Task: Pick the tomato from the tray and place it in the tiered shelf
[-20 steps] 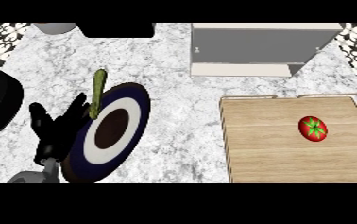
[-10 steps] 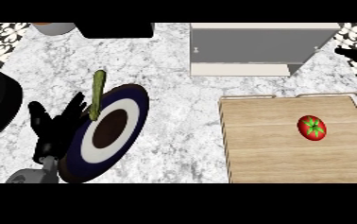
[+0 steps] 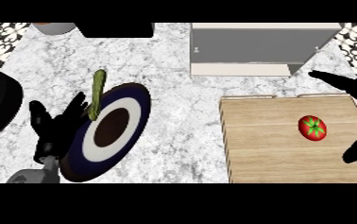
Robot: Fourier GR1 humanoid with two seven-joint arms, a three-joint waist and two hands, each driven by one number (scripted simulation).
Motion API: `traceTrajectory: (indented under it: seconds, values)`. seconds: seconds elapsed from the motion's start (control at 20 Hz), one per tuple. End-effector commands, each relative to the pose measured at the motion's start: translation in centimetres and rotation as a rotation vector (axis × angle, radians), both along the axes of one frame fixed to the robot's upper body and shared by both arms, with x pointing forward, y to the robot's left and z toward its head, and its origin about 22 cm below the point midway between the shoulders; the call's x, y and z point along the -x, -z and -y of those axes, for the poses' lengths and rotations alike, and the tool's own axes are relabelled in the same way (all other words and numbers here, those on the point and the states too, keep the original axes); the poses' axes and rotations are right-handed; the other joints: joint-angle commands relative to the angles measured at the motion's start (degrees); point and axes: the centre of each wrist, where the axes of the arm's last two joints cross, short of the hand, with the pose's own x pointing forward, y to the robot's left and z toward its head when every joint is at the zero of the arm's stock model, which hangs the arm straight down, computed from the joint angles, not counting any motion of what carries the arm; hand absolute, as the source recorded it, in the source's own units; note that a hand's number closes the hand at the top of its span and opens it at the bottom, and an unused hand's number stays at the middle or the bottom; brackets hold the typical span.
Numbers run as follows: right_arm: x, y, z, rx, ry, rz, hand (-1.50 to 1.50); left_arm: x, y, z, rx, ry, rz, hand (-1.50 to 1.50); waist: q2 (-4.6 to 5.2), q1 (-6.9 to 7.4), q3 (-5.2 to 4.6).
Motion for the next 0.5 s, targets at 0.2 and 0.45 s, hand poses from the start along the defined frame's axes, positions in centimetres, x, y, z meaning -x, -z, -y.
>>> traceTrajectory:
  seconds: [0.2, 0.45]
  values:
    - [1.9, 3.1, -1.3, 0.092, 0.069, 0.016, -1.5, 1.1, 0.9, -0.2, 0.01, -0.009, -0.025, 0.0, 0.22, -0.07, -0.27]
    - [0.5, 3.6, -1.4, 0.133, 0.086, 0.036, -1.5, 0.6, 0.9, -1.8, -0.001, -0.004, -0.029, 0.0, 0.33, 0.21, -0.27]
